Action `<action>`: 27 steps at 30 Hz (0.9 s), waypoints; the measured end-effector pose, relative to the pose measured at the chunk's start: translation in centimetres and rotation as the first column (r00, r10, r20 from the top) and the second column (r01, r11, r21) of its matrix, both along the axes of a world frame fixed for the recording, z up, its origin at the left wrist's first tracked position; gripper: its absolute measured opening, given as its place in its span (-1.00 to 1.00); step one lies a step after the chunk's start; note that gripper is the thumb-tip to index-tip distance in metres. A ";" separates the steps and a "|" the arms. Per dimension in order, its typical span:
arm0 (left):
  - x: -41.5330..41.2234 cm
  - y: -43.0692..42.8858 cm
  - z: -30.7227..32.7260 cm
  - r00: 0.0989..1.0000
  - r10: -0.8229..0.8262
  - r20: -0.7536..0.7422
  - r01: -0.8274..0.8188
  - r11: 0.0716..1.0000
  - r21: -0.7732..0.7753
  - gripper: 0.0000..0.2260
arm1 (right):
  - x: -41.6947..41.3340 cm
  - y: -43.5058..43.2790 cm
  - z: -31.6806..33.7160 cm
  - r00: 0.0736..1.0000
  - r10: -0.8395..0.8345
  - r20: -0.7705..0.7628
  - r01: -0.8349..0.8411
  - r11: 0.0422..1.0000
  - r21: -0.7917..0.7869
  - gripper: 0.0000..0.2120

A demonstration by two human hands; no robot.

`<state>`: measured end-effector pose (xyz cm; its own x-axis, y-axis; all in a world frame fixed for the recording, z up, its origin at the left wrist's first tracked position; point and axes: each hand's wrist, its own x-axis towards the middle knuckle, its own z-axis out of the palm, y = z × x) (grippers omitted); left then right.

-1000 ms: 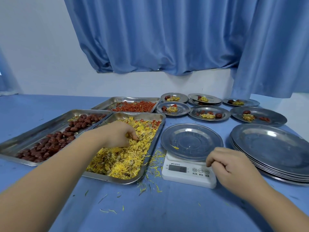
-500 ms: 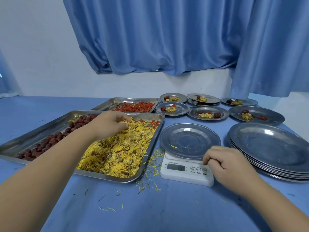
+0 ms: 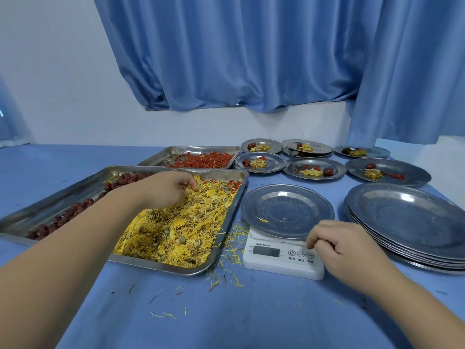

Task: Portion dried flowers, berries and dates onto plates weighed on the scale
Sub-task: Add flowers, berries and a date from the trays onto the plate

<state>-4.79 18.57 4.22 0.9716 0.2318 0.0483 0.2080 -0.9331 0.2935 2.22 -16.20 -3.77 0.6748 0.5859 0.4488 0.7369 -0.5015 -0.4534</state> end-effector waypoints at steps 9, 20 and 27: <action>0.4 0.2 -0.7 0.959 0.034 -0.281 0.011 0.987 0.158 -0.67 | 0.0 -0.1 0.2 1.000 -0.002 -0.030 0.001 1.000 -0.028 -0.70; 0.4 1.9 0.3 1.000 0.014 0.017 -0.017 0.987 0.161 -0.92 | -0.1 -0.1 0.2 1.000 0.000 -0.024 -0.001 1.000 -0.018 -0.69; 1.0 -2.5 0.7 0.988 -0.080 0.129 0.109 0.967 -0.229 -0.77 | -0.1 -0.3 0.5 1.000 -0.011 -0.020 0.011 1.000 0.005 -0.71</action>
